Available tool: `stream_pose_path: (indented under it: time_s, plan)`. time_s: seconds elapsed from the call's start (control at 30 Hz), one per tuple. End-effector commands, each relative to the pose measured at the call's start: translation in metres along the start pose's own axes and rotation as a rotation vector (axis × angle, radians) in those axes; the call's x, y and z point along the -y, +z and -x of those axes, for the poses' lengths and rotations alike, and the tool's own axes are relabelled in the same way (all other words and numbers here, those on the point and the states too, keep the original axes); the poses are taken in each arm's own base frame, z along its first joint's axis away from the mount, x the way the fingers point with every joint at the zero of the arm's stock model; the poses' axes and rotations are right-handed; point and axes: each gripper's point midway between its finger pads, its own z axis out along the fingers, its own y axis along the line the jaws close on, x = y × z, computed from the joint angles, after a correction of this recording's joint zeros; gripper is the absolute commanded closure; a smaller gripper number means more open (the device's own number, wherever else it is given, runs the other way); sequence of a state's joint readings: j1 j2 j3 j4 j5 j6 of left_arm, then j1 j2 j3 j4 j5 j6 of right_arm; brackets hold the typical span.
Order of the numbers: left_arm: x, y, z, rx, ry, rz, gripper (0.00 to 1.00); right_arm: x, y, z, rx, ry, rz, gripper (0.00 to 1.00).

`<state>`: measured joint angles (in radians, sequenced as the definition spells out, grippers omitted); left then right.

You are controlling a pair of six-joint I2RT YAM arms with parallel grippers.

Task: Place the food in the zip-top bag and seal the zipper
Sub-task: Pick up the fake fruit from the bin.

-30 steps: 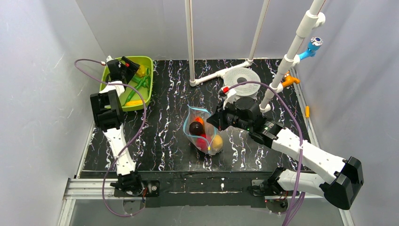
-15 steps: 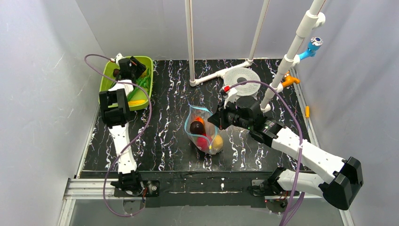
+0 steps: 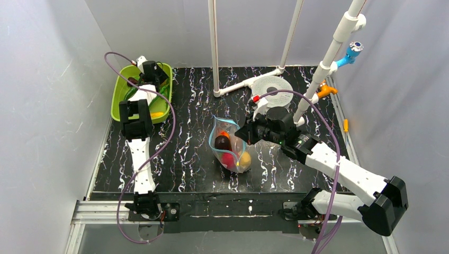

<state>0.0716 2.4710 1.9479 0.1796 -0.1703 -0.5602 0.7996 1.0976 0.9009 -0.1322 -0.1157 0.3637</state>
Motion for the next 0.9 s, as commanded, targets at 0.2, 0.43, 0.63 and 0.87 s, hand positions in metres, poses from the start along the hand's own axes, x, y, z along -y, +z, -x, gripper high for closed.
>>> stream_pose_path:
  time_s: [0.2, 0.43, 0.63, 0.87]
  plan:
    - [-0.005, -0.023, 0.024, 0.040, 0.049, 0.042, 0.68, -0.002, 0.000, 0.010, 0.025, 0.004, 0.016, 0.99]
    - [0.011, -0.049, 0.052, 0.063, 0.052, -0.012, 0.71, -0.004, -0.002, 0.011, 0.029, 0.009, 0.028, 0.99]
    - [0.011, -0.082, 0.076, 0.100, 0.055, -0.023, 0.73, -0.006, -0.004, 0.012, 0.035, 0.011, 0.035, 0.99]
    - [0.016, -0.147, 0.118, 0.146, 0.055, -0.060, 0.74, -0.008, -0.003, 0.016, 0.042, 0.001, 0.046, 0.99]
